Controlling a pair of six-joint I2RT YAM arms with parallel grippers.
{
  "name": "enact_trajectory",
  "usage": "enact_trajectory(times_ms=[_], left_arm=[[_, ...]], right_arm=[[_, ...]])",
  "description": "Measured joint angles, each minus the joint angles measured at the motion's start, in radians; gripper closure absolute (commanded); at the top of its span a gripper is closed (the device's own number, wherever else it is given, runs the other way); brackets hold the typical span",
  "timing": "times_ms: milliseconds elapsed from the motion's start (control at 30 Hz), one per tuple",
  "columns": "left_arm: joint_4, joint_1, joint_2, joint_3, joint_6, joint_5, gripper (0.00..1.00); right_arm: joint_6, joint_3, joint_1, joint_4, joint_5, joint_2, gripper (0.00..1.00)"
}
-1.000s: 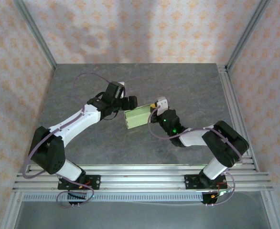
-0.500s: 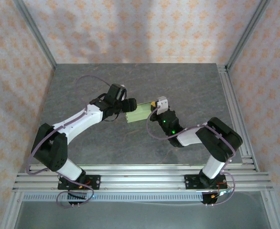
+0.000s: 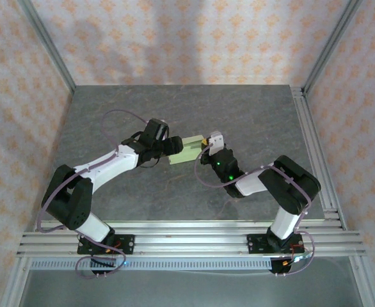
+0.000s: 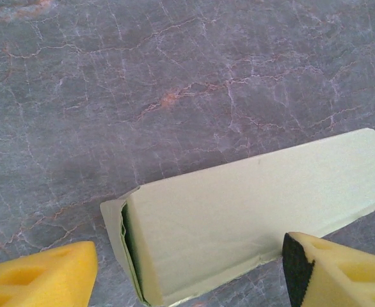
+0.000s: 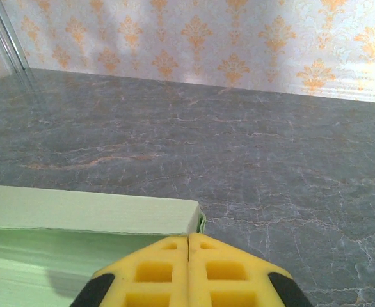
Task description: Fold the paper box
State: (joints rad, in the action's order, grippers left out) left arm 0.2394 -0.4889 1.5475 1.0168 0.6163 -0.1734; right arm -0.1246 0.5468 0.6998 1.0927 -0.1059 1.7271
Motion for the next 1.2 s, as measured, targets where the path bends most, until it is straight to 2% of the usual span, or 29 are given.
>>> enact_trajectory(times_ms=[133,267,433,500,600,667,767,833,967,1100,1200], left_arm=[[-0.032,-0.001,0.011,-0.009,0.011,-0.005,0.49],[-0.056,-0.001,0.039,-0.011,0.014,-0.003,0.58],[-0.078,-0.001,0.044,-0.012,0.016,-0.002,0.59],[-0.078,-0.001,0.044,-0.012,0.015,-0.002,0.59],[-0.077,-0.001,0.044,-0.012,0.014,-0.002,0.59],[-0.076,-0.001,0.044,-0.011,0.012,0.000,0.59],[-0.071,-0.001,0.044,-0.008,0.011,0.002,0.59],[-0.066,-0.001,0.044,-0.005,0.011,0.003,0.59],[-0.061,-0.001,0.044,-0.002,0.004,0.002,0.58],[-0.051,-0.001,0.044,0.003,0.003,0.002,0.58],[-0.045,-0.001,0.044,0.004,-0.004,0.002,0.58]], right_arm=[[0.000,0.000,0.003,-0.001,0.000,0.000,0.89],[0.005,0.000,0.001,0.000,0.000,0.000,0.86],[0.007,0.000,0.001,0.000,0.000,0.000,0.85],[0.008,0.000,0.001,0.000,0.001,0.000,0.80],[0.016,0.000,0.001,0.000,0.003,-0.001,0.59],[0.014,-0.003,0.001,0.000,0.008,-0.010,0.40],[0.015,-0.015,0.001,-0.001,0.013,-0.047,0.24],[0.019,-0.020,0.000,-0.002,0.017,-0.079,0.18],[0.063,-0.002,-0.015,-0.079,0.022,-0.151,0.13],[0.144,0.173,-0.066,-0.359,0.051,-0.171,0.15],[0.200,0.288,-0.108,-0.507,0.088,-0.167,0.18]])
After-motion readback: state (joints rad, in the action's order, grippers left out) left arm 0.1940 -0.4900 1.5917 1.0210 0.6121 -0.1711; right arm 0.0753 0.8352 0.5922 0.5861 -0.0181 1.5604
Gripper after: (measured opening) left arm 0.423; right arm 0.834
